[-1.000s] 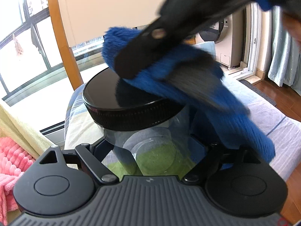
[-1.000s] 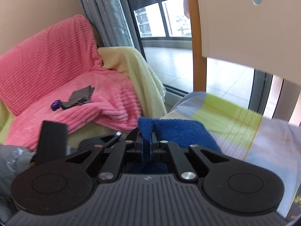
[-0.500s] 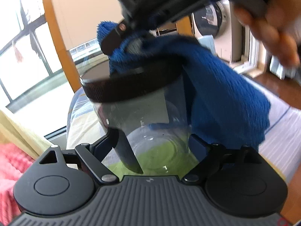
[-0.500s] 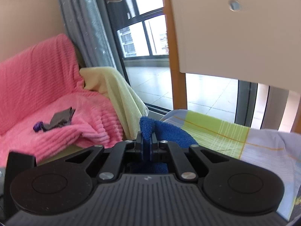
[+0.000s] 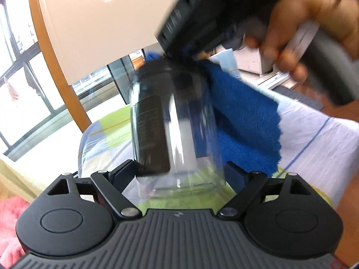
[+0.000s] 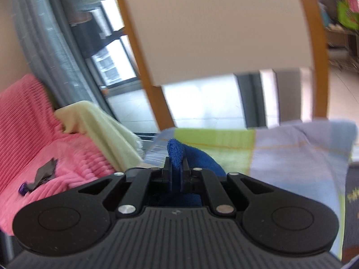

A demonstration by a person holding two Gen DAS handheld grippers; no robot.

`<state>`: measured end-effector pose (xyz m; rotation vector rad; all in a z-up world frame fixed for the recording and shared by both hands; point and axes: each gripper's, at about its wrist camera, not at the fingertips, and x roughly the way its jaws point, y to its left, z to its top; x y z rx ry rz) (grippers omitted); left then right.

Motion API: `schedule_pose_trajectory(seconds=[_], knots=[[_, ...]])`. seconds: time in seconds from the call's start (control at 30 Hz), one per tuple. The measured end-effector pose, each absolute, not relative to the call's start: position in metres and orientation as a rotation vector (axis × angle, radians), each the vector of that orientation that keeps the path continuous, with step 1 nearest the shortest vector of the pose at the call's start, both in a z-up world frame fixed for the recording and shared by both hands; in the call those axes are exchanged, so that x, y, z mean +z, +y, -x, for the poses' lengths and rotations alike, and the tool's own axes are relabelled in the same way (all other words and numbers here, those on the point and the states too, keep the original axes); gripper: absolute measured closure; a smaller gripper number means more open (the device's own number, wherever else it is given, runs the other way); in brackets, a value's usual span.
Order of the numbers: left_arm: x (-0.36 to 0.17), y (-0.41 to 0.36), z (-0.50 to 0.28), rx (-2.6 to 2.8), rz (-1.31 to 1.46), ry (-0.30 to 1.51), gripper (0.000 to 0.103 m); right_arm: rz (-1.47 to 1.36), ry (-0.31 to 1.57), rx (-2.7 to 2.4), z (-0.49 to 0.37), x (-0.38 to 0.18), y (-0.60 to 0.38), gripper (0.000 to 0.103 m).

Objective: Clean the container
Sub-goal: 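Tilt the jar with the left gripper while the right gripper wipes its side with the towel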

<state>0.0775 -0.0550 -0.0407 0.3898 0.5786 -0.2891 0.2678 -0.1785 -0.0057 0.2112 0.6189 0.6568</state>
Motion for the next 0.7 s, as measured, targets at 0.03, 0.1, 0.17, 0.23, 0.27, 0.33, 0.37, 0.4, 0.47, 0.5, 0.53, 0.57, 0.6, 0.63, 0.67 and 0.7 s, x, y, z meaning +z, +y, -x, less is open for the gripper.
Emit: schedule_pose_trajectory(seconds=[0.03, 0.1, 0.17, 0.23, 0.27, 0.33, 0.37, 0.4, 0.47, 0.5, 0.53, 0.57, 0.6, 0.63, 0.67, 0.7], knots=[[-0.041, -0.054, -0.078, -0.29, -0.387, 0.578, 0.016, -0.225, 0.612, 0.649, -0.265, -0.006, -0.182, 0.098], [-0.044, -0.051, -0.081, -0.291, -0.378, 0.581, 0.017, -0.252, 0.598, 0.635, -0.261, -0.006, -0.189, 0.098], [-0.042, -0.049, -0.082, -0.291, -0.357, 0.59, 0.017, -0.28, 0.583, 0.62, -0.256, -0.006, -0.196, 0.098], [-0.038, -0.045, -0.087, -0.293, -0.331, 0.6, 0.017, -0.307, 0.569, 0.605, -0.251, -0.007, -0.203, 0.098], [-0.037, -0.042, -0.09, -0.295, -0.315, 0.604, 0.017, -0.32, 0.561, 0.597, -0.249, -0.007, -0.206, 0.098], [-0.035, -0.038, -0.097, -0.294, -0.28, 0.612, 0.017, -0.347, 0.547, 0.582, -0.244, -0.007, -0.213, 0.098], [-0.036, -0.039, -0.098, -0.294, -0.265, 0.613, 0.017, -0.361, 0.54, 0.575, -0.242, -0.007, -0.217, 0.098], [-0.038, -0.04, -0.099, -0.297, -0.249, 0.614, 0.017, -0.374, 0.532, 0.567, -0.239, -0.007, -0.22, 0.098], [-0.041, -0.04, -0.105, -0.301, -0.219, 0.618, 0.017, -0.401, 0.518, 0.552, -0.235, -0.007, -0.227, 0.098], [-0.044, -0.04, -0.109, -0.302, -0.21, 0.626, 0.017, -0.414, 0.51, 0.544, -0.232, -0.008, -0.231, 0.098], [-0.05, -0.039, -0.115, -0.301, -0.209, 0.639, 0.017, -0.428, 0.503, 0.537, -0.23, -0.008, -0.234, 0.098], [-0.054, -0.039, -0.119, -0.297, -0.216, 0.652, 0.018, -0.441, 0.495, 0.529, -0.227, -0.008, -0.238, 0.098], [-0.055, -0.04, -0.117, -0.291, -0.228, 0.656, 0.018, -0.454, 0.488, 0.521, -0.225, -0.008, -0.241, 0.098], [-0.055, -0.041, -0.114, -0.287, -0.24, 0.656, 0.018, -0.468, 0.48, 0.513, -0.223, -0.008, -0.245, 0.098], [-0.054, -0.041, -0.111, -0.288, -0.249, 0.657, 0.018, -0.481, 0.473, 0.506, -0.22, -0.008, -0.248, 0.098], [-0.054, -0.04, -0.107, -0.29, -0.259, 0.658, 0.018, -0.48, 0.452, 0.525, -0.213, -0.003, -0.251, 0.098]])
